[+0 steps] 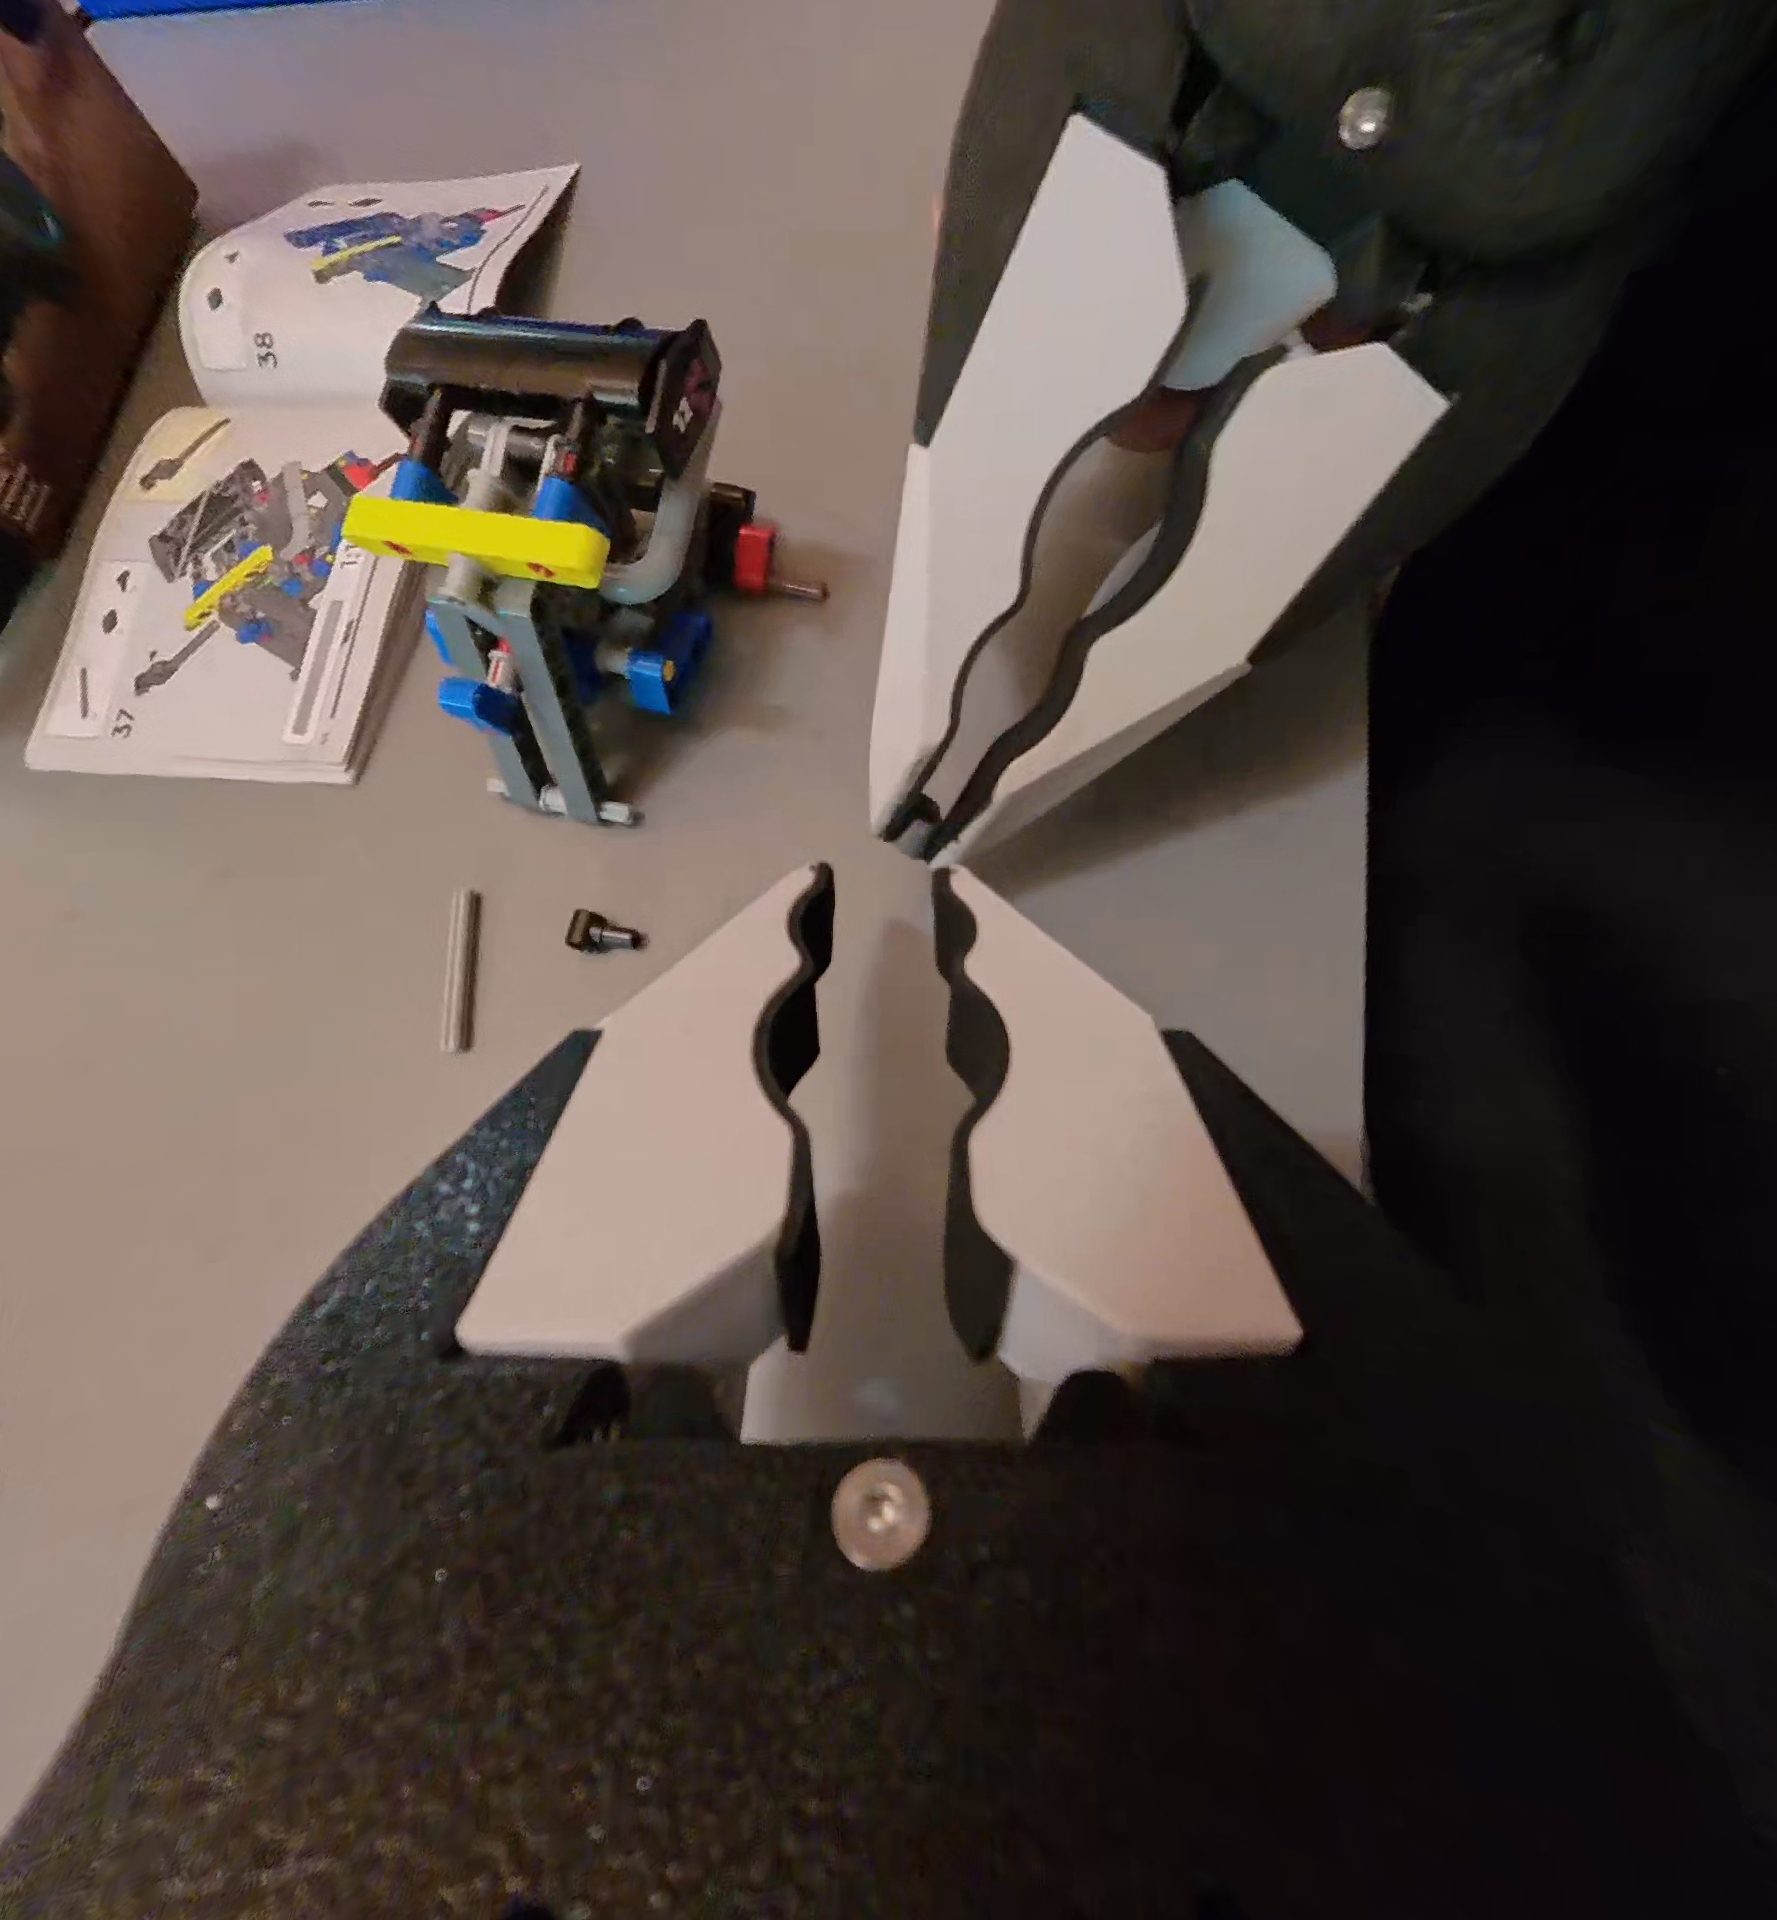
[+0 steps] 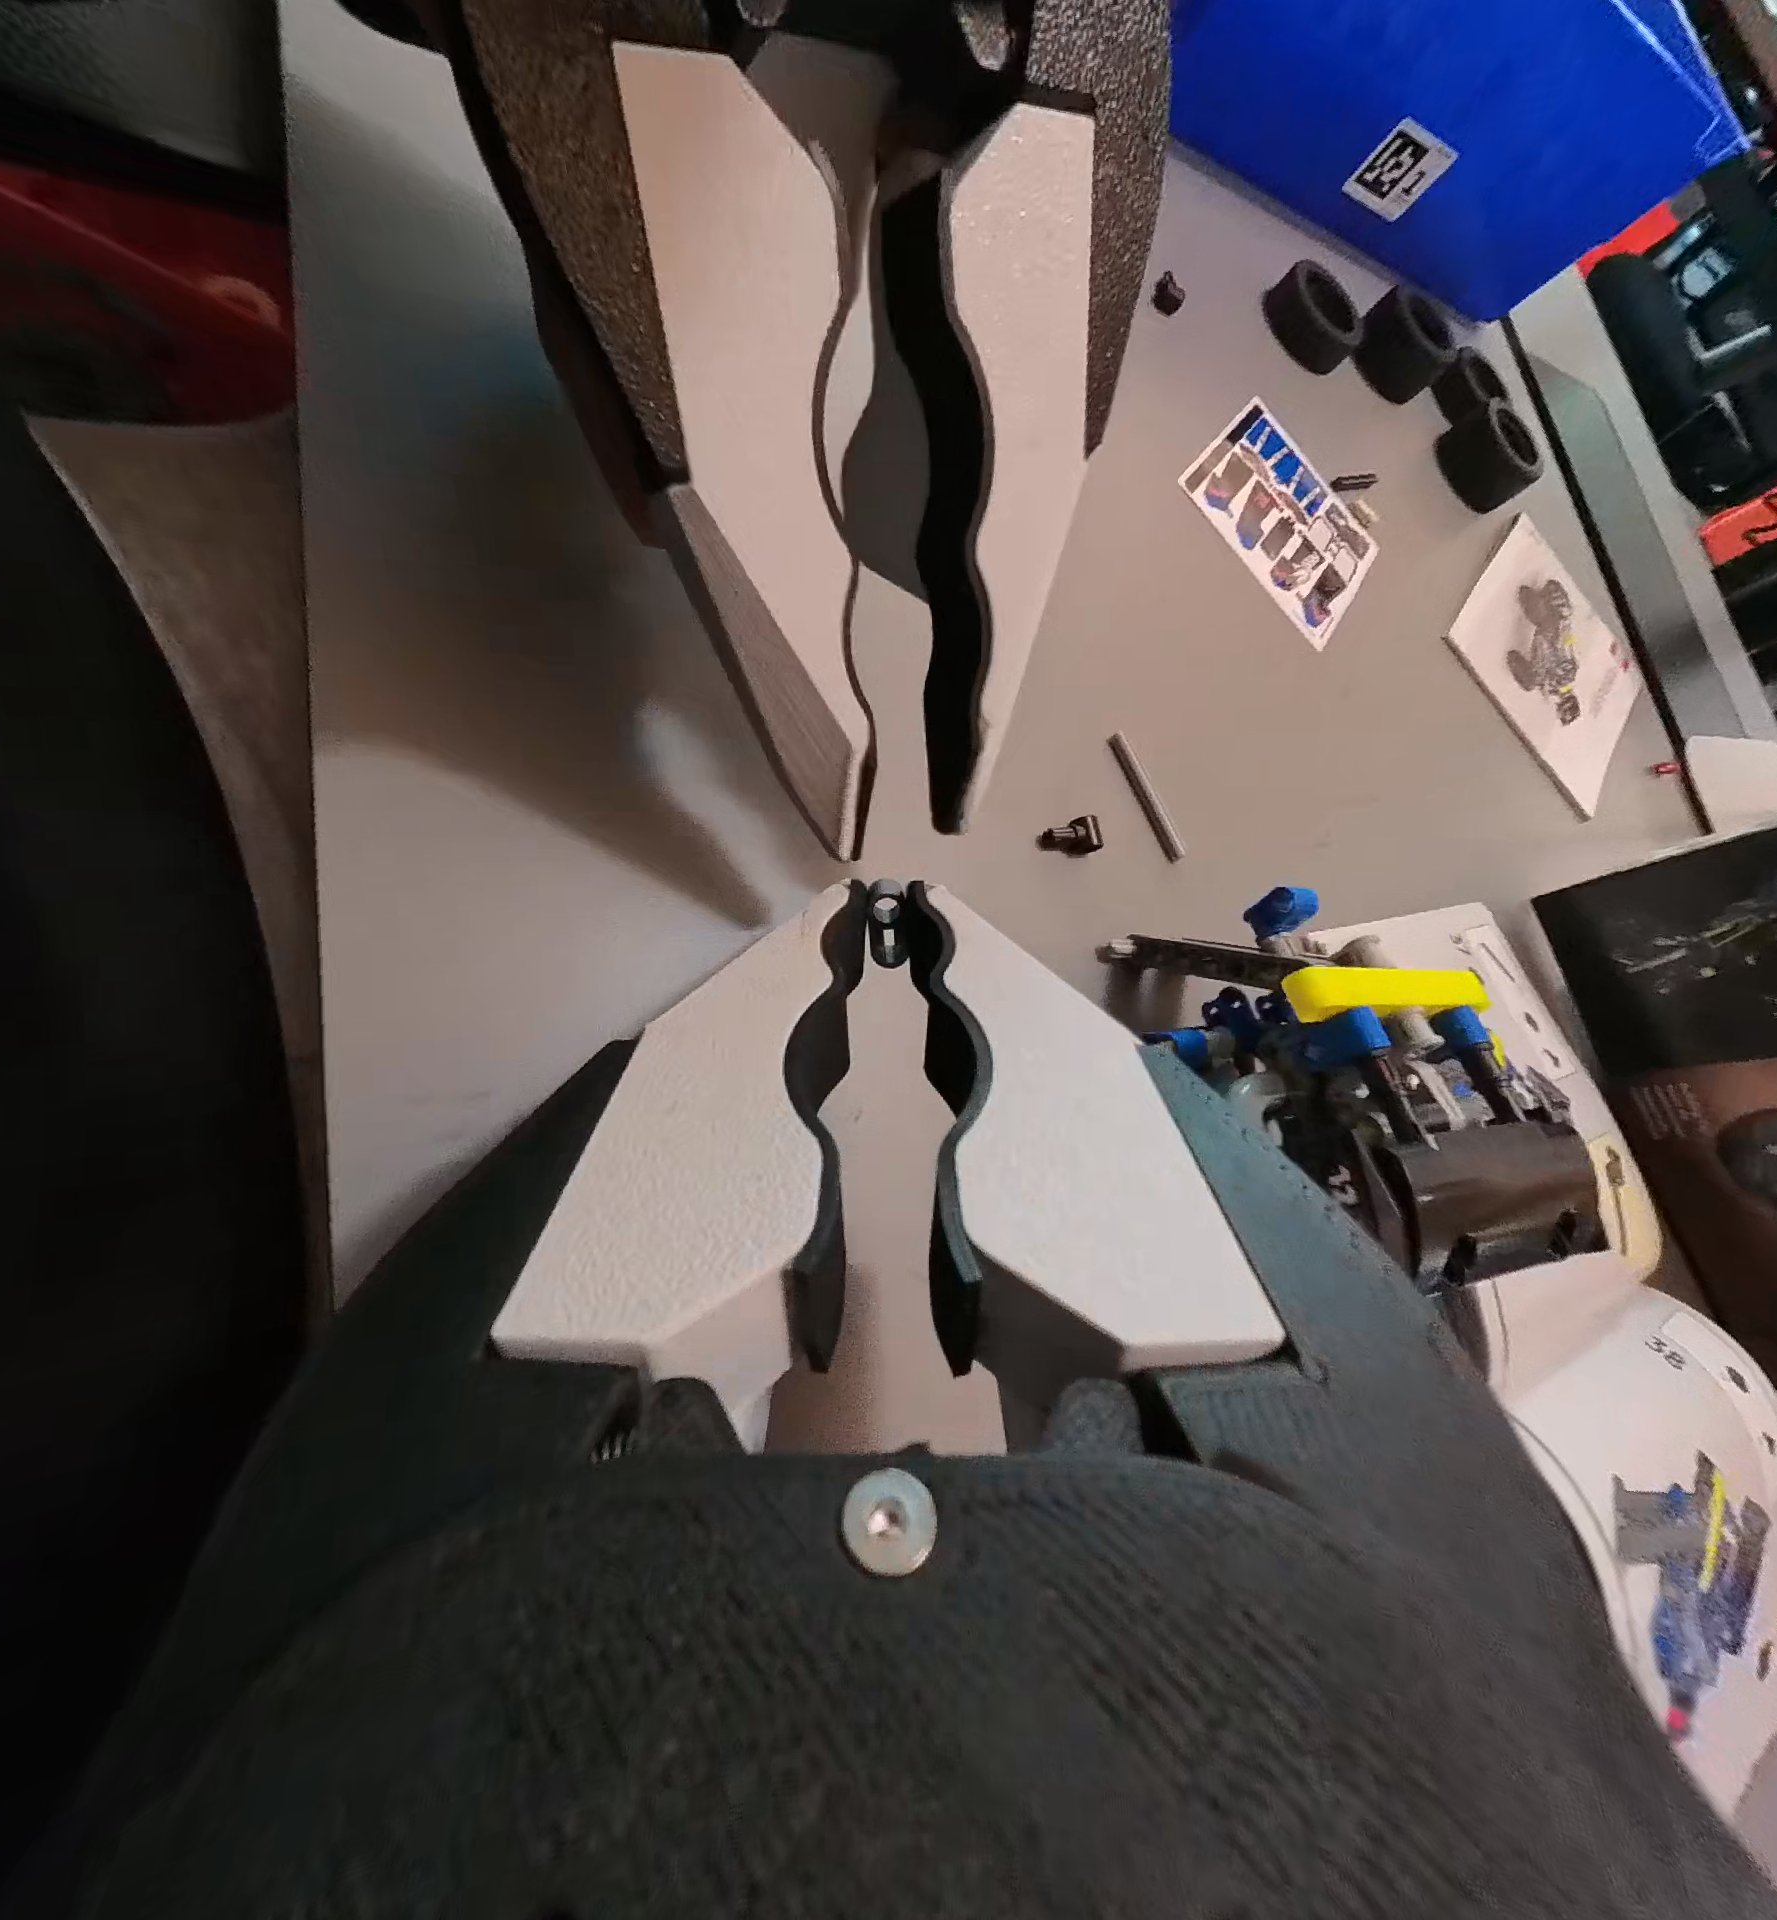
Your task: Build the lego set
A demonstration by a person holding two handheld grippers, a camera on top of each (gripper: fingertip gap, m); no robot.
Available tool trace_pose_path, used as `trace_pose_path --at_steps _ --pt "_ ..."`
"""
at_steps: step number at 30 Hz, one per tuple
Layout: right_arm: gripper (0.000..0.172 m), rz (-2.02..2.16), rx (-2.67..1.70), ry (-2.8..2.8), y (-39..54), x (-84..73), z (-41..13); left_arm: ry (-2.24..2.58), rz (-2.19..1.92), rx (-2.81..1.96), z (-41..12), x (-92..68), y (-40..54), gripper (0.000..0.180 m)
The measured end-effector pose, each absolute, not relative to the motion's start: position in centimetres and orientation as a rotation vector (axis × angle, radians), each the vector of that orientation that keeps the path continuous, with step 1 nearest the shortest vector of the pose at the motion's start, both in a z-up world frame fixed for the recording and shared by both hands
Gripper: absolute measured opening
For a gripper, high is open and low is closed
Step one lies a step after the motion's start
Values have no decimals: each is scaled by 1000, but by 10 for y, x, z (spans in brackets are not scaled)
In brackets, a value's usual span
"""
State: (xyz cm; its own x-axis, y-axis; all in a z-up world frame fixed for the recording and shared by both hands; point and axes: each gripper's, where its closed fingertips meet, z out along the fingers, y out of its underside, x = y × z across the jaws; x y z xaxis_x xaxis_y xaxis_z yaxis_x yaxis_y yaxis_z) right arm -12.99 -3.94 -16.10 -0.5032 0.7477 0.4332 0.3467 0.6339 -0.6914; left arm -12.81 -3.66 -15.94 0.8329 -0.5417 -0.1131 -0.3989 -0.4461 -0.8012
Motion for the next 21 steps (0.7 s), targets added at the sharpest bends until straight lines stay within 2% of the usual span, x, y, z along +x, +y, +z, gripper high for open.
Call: trace_pose_path --at_steps 3,8,12,16,21 --pt "5 757 -891 -2084 -35 -128 -158 743 -212 -2072 -159 -126 -37 15" --pt "4 1113 -968 -1829 -33 -128 -115 618 -391 -1940 -135 -117 -37 17" --pt "4 821 -880 -1839 -16 -129 -117 142 -638 -1977 -114 -133 -25 24" --pt "4 694 -779 -1852 -26 -135 -116 54 -717 -2050 -114 -126 -24 26" --pt "4 559 -672 -1874 -30 -135 -117 7 -795 -2061 -116 -120 -23 11"
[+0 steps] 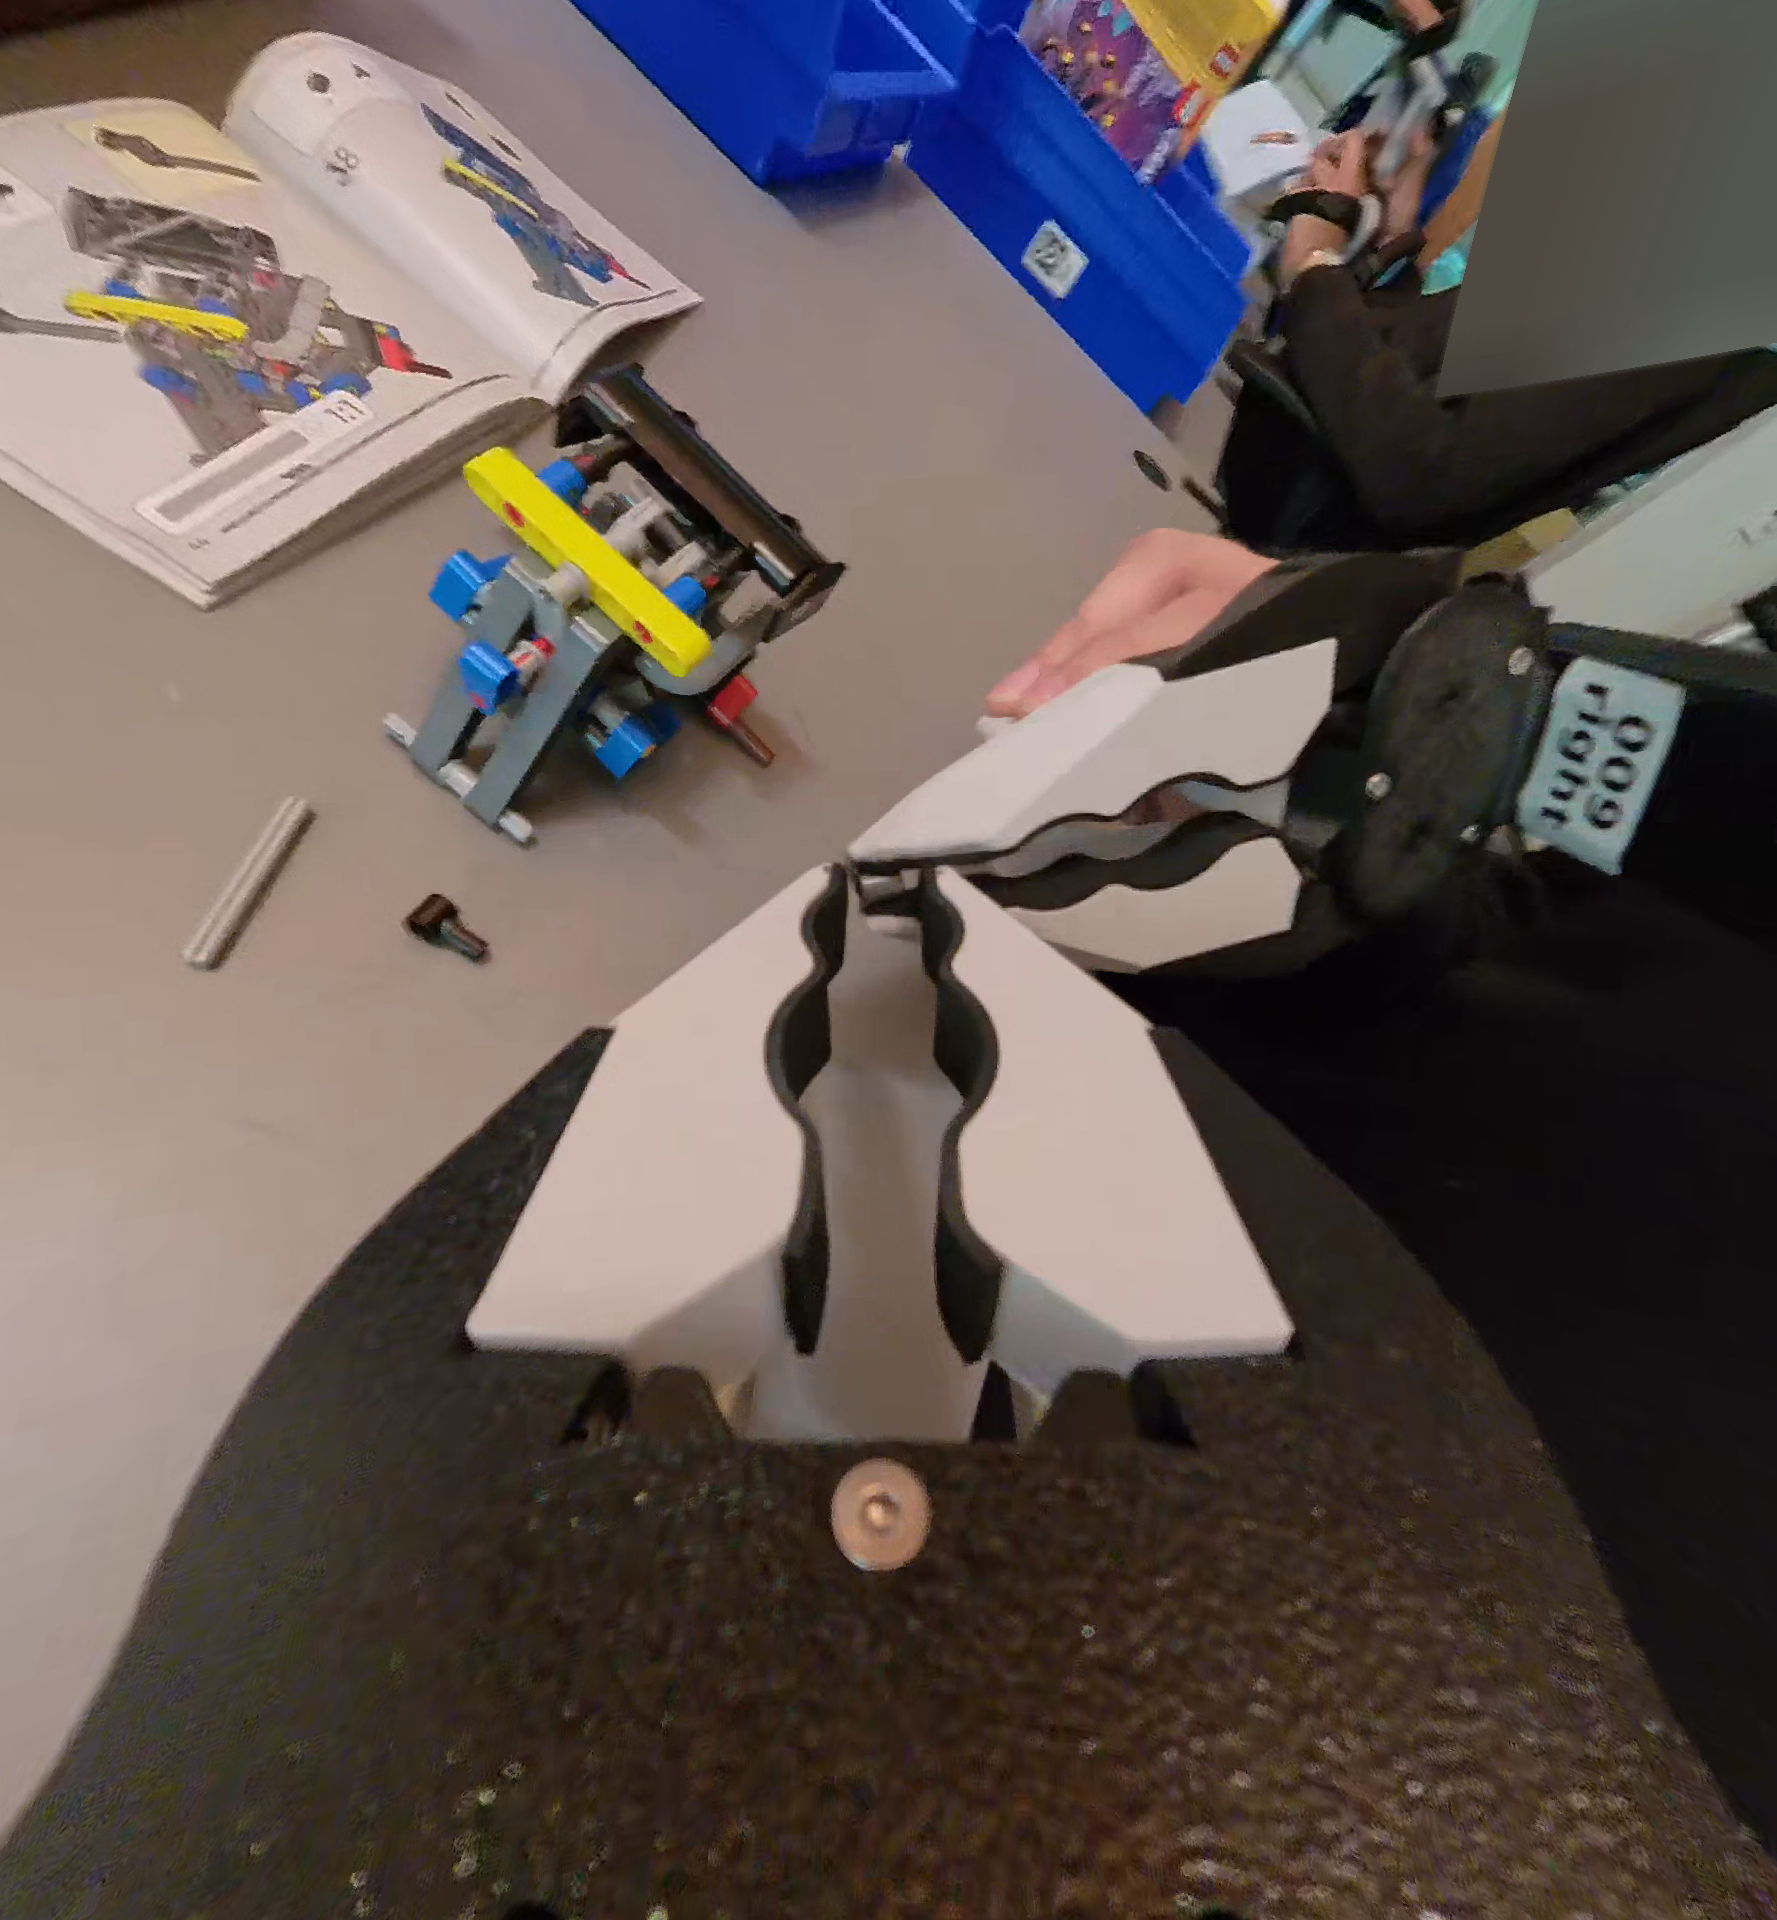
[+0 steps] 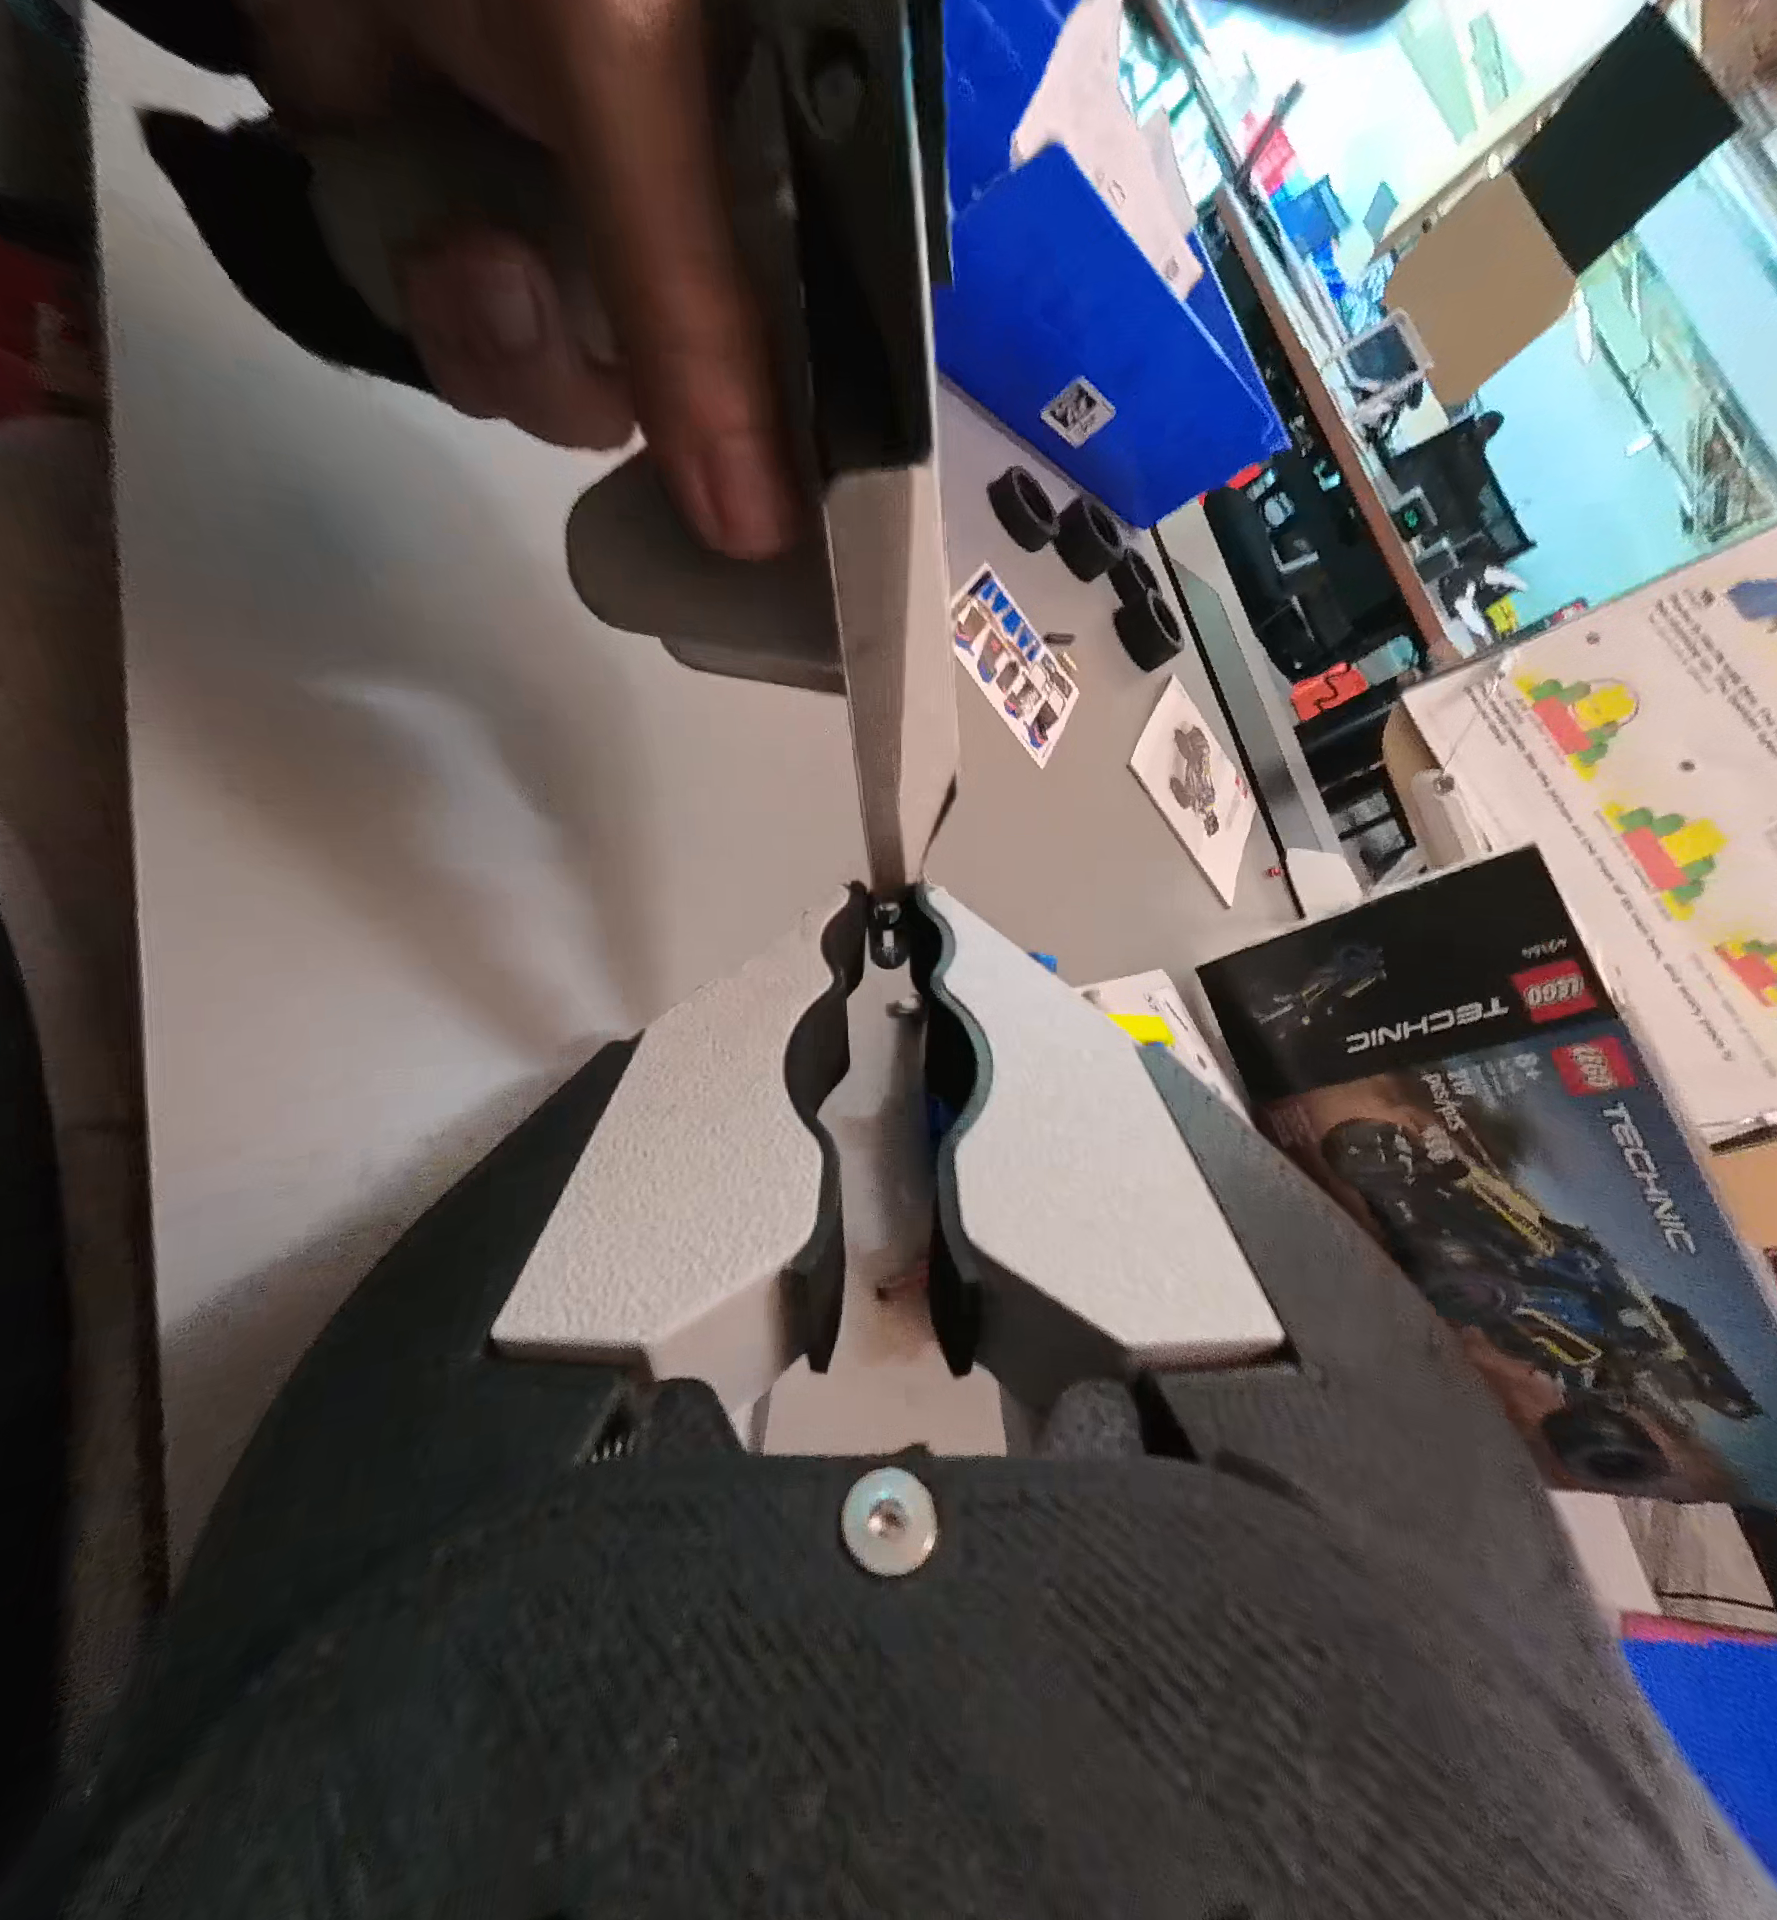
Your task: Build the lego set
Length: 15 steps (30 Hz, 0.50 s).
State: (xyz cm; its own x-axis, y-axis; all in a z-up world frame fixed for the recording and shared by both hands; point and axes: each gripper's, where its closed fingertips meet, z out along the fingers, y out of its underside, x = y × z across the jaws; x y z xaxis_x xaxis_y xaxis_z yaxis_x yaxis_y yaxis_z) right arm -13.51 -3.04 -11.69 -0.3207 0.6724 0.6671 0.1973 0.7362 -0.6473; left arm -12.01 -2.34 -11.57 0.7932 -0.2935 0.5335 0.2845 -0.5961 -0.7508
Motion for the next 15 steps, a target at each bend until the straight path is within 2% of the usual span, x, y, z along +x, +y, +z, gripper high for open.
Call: trace_pose_path --at_steps 4,13,15 --pt "5 537 -616 -1859 -33 -134 -113 -31 -949 -2015 -113 -116 -26 9" --pt "5 685 -599 -1803 -39 -132 -105 48 -949 -1946 -107 -115 -30 5" --pt "10 687 -617 -1781 -34 -132 -103 11 -967 -1934 -106 -120 -29 5"
